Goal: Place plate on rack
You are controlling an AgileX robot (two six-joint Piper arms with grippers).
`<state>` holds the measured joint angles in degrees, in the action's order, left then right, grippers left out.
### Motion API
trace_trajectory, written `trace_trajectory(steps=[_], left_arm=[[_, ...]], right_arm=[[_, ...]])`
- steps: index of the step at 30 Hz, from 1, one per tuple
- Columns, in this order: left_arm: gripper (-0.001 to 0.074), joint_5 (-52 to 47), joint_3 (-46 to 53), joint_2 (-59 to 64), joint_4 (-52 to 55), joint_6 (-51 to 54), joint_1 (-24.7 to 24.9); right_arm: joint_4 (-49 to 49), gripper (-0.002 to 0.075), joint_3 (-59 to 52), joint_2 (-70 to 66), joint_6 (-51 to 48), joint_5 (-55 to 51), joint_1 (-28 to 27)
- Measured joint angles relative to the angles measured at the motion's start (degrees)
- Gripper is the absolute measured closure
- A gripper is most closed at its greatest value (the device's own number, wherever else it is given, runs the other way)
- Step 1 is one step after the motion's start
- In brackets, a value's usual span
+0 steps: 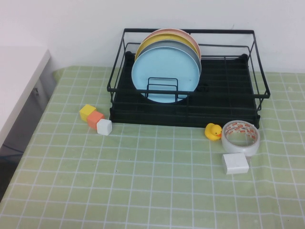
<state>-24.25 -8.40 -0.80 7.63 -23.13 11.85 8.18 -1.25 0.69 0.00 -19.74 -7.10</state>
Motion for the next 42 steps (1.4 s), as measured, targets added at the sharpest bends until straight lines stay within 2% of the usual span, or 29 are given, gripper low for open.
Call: trace_trajectory(steps=[6, 12, 19, 42], left_arm=[[0.0736, 2.79, 4.30, 0.00, 0.93, -0.35, -4.74], [0.0736, 5.90, 9.05, 0.00, -2.52, 8.54, -7.92], [0.0736, 6.38, 9.45, -0.03, -7.63, 12.71, -8.01], [0.0736, 5.92, 9.35, -0.03, -9.65, 12.71, -8.01]], right_arm=[[0.00, 0.0717, 0.00, 0.00, 0.00, 0.00, 0.00], [0.00, 0.0717, 0.09, 0.00, 0.00, 0.00, 0.00], [0.00, 0.0717, 0.09, 0.00, 0.00, -0.10, 0.00], [0.00, 0.0717, 0.09, 0.00, 0.00, -0.20, 0.00]])
